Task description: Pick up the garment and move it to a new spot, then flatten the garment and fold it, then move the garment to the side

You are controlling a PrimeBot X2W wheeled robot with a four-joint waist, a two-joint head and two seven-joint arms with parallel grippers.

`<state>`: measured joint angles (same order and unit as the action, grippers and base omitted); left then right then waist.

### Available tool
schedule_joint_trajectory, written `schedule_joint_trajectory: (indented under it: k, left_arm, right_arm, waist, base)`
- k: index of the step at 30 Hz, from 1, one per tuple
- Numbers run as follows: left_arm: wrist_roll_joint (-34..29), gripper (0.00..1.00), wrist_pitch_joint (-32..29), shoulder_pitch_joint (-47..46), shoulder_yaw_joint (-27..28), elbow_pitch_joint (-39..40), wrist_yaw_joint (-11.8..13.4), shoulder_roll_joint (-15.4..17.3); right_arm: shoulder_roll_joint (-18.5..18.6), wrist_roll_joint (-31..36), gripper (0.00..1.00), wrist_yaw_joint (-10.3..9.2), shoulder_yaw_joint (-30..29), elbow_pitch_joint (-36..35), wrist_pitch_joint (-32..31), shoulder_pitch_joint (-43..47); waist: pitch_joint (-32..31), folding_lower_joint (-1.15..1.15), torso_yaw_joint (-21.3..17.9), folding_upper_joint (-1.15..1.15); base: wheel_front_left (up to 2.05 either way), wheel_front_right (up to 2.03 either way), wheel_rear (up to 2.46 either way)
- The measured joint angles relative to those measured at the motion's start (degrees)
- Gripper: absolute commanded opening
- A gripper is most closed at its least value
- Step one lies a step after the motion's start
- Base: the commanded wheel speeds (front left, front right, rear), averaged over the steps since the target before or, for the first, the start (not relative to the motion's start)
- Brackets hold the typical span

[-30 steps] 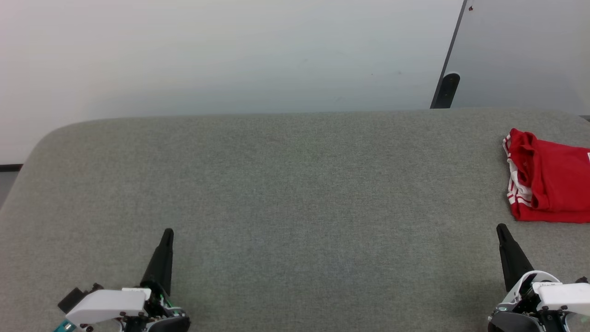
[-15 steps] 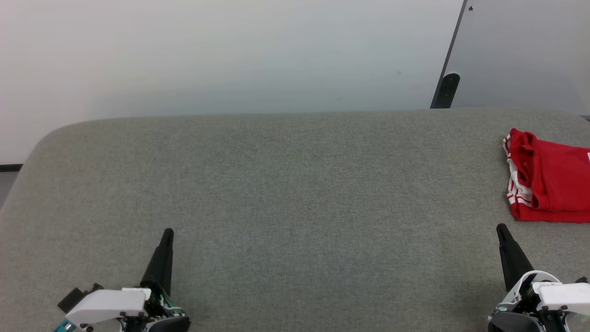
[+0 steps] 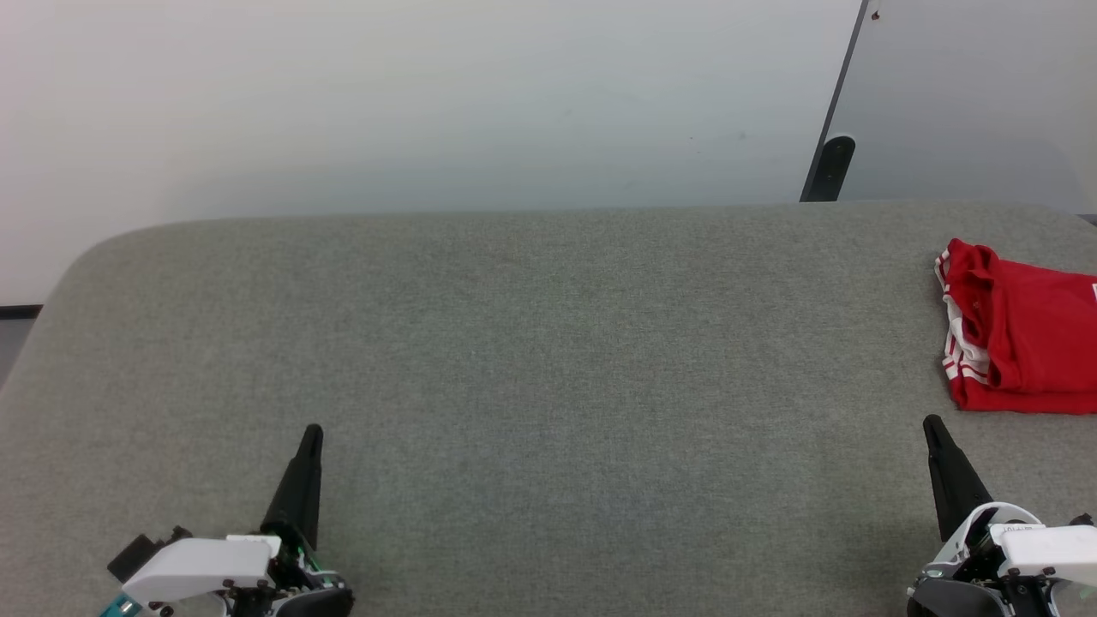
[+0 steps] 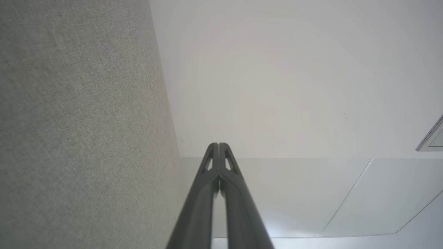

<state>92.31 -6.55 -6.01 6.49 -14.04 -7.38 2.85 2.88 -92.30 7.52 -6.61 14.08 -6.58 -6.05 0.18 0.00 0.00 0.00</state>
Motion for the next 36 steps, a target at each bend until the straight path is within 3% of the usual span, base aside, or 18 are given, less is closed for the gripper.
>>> schedule_joint_trajectory:
  k: [36]
  left_arm:
    - [0.0,0.0,0.0,0.0,0.0,0.0,0.0,0.0]
  right_arm:
    - [0.0,0.0,0.0,0.0,0.0,0.0,0.0,-0.1]
  waist:
    - [0.0,0.0,0.0,0.0]
  base:
    - [0.0,0.0,0.0]
